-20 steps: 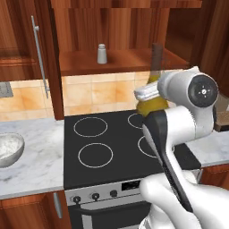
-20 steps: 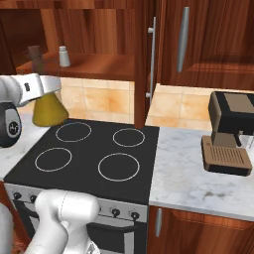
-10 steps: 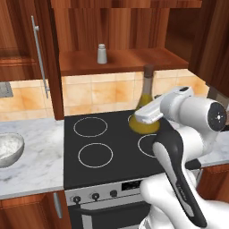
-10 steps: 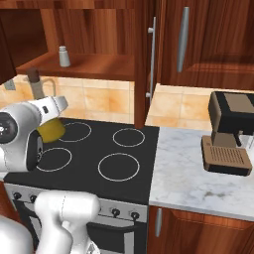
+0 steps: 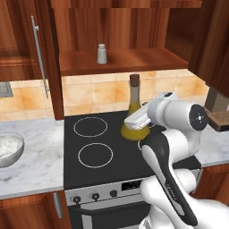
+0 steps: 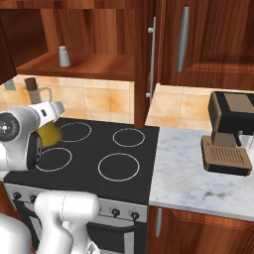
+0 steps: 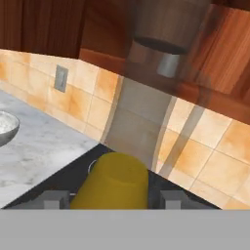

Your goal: Retrieve the bottle and the shaker from the cabinet and place them next to the mixing bowl on the counter. Then add garlic from the fridge to the mixing bowl.

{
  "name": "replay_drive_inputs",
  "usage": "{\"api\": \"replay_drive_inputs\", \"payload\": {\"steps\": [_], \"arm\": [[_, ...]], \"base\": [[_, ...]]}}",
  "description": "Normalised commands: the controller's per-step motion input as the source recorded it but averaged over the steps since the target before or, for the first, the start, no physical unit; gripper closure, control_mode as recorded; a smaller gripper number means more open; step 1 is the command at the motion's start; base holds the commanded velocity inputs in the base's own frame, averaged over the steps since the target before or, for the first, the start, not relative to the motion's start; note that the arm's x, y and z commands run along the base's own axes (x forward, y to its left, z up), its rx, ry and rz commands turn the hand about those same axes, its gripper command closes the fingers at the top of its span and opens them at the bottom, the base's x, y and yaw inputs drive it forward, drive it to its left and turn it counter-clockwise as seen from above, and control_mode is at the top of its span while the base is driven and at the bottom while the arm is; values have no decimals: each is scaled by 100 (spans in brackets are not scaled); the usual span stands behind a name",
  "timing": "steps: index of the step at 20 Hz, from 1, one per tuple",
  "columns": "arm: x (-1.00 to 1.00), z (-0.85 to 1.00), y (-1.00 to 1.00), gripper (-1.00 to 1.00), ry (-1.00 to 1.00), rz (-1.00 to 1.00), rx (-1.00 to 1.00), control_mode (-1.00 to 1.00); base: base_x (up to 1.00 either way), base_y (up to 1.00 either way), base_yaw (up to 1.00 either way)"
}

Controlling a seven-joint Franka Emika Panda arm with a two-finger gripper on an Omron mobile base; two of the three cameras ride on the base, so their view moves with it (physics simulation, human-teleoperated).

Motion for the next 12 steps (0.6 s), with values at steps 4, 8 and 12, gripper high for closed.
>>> {"api": "replay_drive_inputs", "payload": {"steps": [4, 8, 12], "arm": [[61, -65, 46, 100, 4, 15, 8, -100], [66, -74, 59, 100, 3, 21, 6, -100], [58, -69, 79, 100, 3, 18, -1, -100]], "base": [[0, 0, 0], [0, 0, 0], [0, 0, 0]]}}
